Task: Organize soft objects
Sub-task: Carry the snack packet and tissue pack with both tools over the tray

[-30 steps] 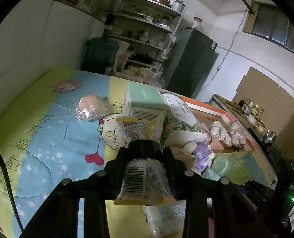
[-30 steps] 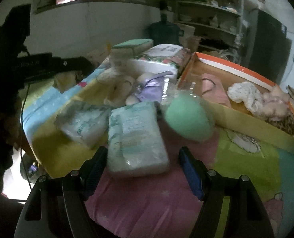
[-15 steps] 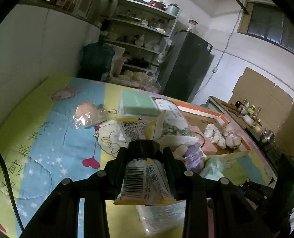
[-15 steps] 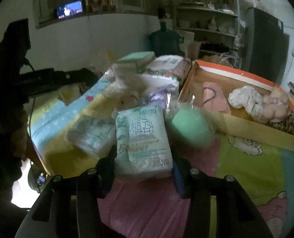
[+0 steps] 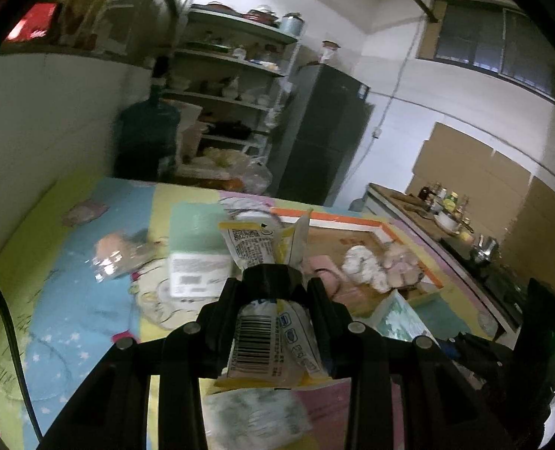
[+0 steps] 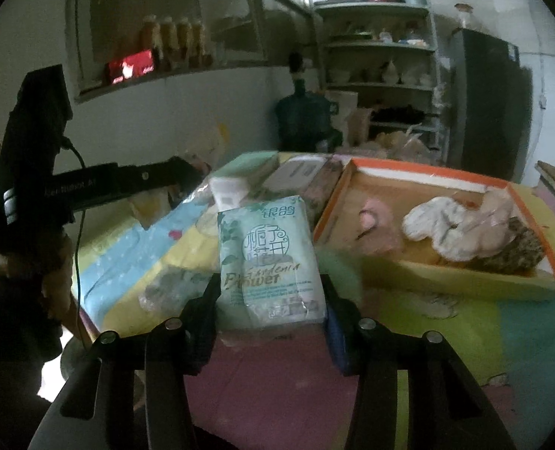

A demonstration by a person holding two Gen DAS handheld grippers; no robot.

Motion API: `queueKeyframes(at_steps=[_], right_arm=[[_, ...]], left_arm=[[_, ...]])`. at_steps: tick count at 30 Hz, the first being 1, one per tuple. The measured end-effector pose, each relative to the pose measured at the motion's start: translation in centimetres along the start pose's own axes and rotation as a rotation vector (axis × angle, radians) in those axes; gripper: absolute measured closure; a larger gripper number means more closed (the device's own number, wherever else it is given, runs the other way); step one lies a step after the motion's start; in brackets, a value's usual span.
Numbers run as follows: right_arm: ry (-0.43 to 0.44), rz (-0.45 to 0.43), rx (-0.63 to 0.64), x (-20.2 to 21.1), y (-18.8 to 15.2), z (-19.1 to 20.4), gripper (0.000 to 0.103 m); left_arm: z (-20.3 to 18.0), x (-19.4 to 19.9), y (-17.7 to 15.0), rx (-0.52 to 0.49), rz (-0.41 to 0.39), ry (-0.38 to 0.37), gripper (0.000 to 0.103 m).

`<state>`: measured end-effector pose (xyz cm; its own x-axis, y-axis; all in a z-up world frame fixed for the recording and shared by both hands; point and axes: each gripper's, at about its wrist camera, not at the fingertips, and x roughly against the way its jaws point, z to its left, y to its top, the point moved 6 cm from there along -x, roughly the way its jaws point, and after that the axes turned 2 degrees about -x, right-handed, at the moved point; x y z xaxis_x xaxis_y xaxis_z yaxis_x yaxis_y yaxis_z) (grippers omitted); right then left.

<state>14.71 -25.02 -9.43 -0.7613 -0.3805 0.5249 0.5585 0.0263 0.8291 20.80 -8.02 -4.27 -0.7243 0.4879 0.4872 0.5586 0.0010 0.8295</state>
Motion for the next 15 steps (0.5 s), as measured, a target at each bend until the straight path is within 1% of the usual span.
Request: queueKeyframes(at_steps=[10,15], right_arm=[[-0.098,-0.074,-0.026,2.4,1.7,-3.8,0.053],[-0.148,-0.106,-0.034,3.2,2.6,-6.4,0.053]], left_arm=[[-5.5,-2.5,1.7,-0.07,0.009,-0.084,0.066],[-7.7,-4.5,2.2,-0.081,0.031,-0.118,0.066]])
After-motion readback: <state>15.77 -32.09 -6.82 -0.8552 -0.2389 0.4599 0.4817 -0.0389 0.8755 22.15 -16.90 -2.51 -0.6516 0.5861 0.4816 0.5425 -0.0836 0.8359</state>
